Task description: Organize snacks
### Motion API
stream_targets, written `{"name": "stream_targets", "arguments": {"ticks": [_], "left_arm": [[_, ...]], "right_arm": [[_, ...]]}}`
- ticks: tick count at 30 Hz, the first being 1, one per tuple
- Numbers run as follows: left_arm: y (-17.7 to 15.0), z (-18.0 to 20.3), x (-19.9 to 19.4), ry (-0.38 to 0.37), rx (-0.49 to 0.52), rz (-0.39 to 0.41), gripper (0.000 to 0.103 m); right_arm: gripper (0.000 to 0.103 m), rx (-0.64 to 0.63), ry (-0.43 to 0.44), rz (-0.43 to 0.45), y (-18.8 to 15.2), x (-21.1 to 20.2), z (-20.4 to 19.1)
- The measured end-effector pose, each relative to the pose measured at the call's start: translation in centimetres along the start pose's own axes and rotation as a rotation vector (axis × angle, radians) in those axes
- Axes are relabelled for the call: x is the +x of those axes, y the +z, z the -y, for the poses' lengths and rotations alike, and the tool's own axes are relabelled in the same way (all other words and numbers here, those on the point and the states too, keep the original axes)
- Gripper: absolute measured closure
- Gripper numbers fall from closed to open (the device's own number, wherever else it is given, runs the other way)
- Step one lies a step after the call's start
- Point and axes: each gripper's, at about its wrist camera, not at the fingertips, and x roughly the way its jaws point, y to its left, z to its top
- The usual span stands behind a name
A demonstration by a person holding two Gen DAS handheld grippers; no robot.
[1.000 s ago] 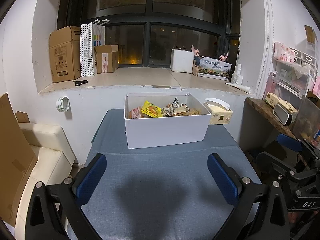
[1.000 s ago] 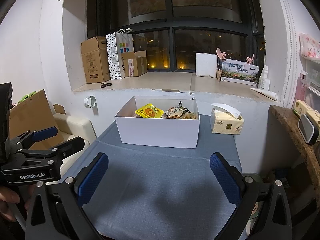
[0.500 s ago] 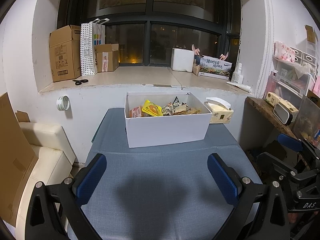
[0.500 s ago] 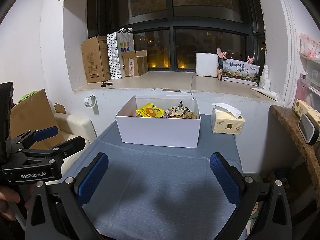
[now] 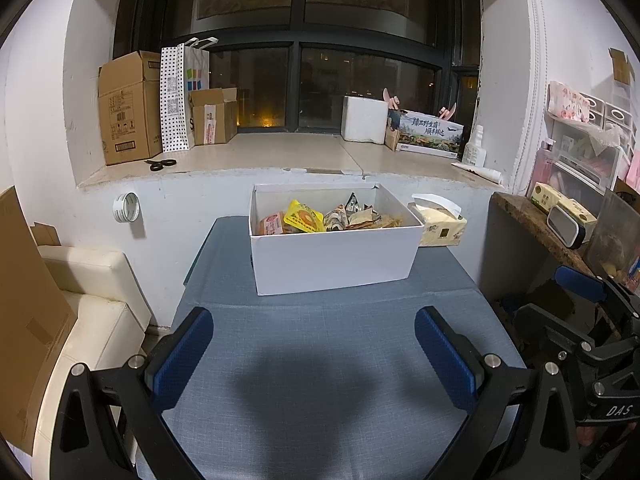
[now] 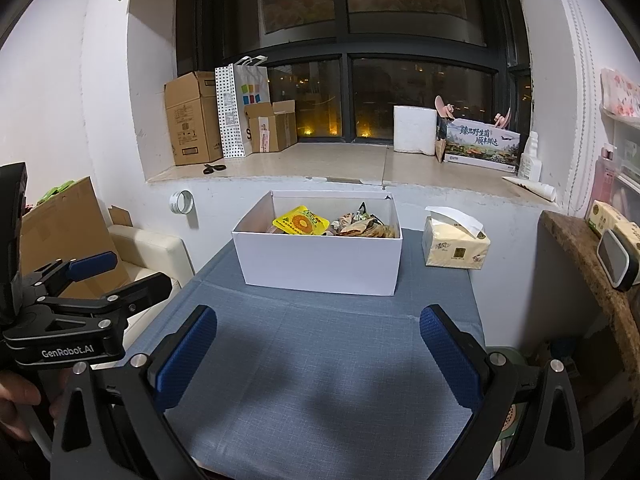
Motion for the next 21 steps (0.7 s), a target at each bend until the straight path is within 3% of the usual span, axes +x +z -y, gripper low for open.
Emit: {"name": "stream_targets", "arguments": {"ticks": [21], "left_arm": [[-0.19, 0.11, 0.13, 0.010, 0.004, -0.005, 0.000]], "right_arm": [[0.000, -0.001, -0.001, -0.002, -0.02, -0.01, -0.09]]}}
